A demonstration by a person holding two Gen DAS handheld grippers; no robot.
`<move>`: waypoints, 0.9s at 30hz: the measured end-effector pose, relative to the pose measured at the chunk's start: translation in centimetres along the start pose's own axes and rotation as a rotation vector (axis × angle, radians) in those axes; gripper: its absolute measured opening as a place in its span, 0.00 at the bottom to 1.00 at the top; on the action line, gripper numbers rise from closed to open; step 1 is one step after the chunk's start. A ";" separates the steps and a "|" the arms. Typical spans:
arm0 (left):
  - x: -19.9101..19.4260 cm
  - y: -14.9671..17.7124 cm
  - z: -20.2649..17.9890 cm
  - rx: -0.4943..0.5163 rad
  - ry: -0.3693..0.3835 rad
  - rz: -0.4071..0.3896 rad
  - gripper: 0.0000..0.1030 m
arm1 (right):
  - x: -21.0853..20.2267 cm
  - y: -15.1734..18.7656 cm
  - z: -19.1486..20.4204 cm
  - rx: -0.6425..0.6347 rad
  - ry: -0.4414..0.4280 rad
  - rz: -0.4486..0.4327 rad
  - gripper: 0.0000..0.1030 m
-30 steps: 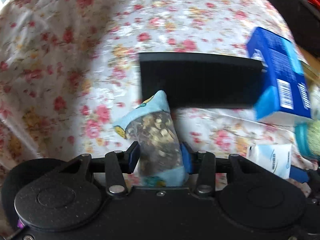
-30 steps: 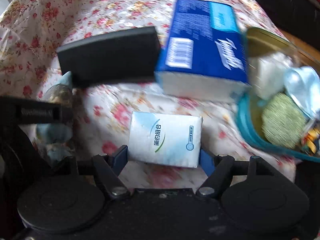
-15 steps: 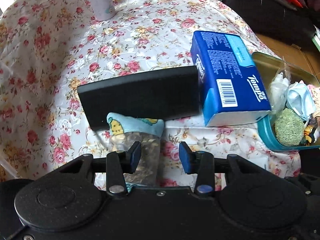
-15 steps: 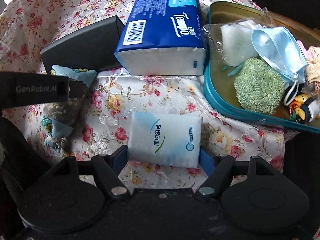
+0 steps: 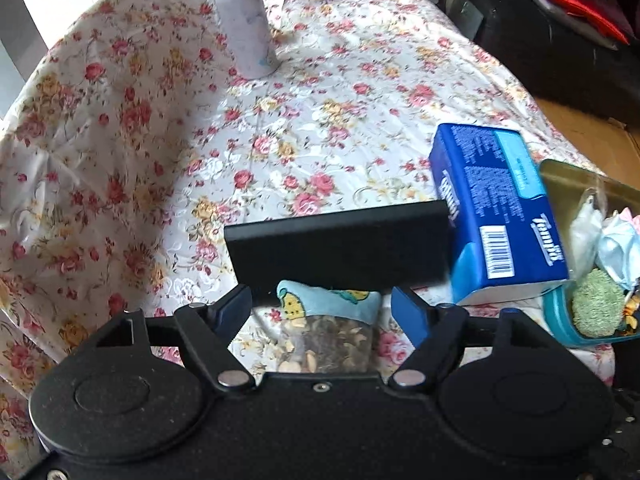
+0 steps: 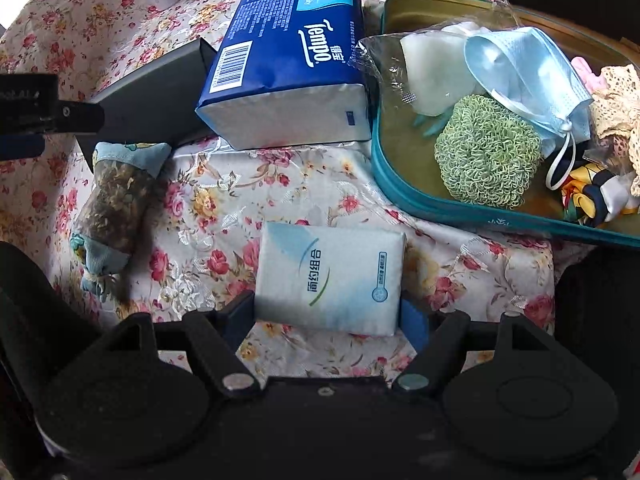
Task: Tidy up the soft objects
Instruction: 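Carry the sachet with left tool while right tool carries the tissue packet to the tray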
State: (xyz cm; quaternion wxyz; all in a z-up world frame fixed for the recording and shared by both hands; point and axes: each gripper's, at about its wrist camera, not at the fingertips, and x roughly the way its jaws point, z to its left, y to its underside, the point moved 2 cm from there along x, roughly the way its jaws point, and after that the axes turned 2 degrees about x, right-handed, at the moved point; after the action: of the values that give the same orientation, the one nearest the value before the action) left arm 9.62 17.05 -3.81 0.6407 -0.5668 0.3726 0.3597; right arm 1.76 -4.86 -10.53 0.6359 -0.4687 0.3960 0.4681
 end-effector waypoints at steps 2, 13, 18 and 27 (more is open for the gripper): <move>0.7 0.4 -0.3 0.020 -0.004 0.022 0.80 | 0.0 0.0 0.0 0.000 0.000 0.000 0.73; 5.7 2.6 -3.7 0.217 -0.161 0.193 0.81 | -2.0 0.5 -0.1 -0.012 -0.055 -0.023 0.72; 6.4 2.4 -4.6 0.226 -0.139 0.204 0.68 | -3.8 0.2 -0.8 -0.013 -0.092 -0.054 0.72; 4.7 2.9 -4.9 0.209 -0.125 0.140 0.35 | -6.7 -0.1 -3.0 0.020 -0.122 -0.108 0.72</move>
State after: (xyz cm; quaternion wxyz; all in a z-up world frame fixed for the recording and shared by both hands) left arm 8.86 12.61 -9.67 0.6915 -0.4460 0.4063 0.3973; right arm -0.03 -9.27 -4.99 0.6879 -0.4534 0.3354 0.4570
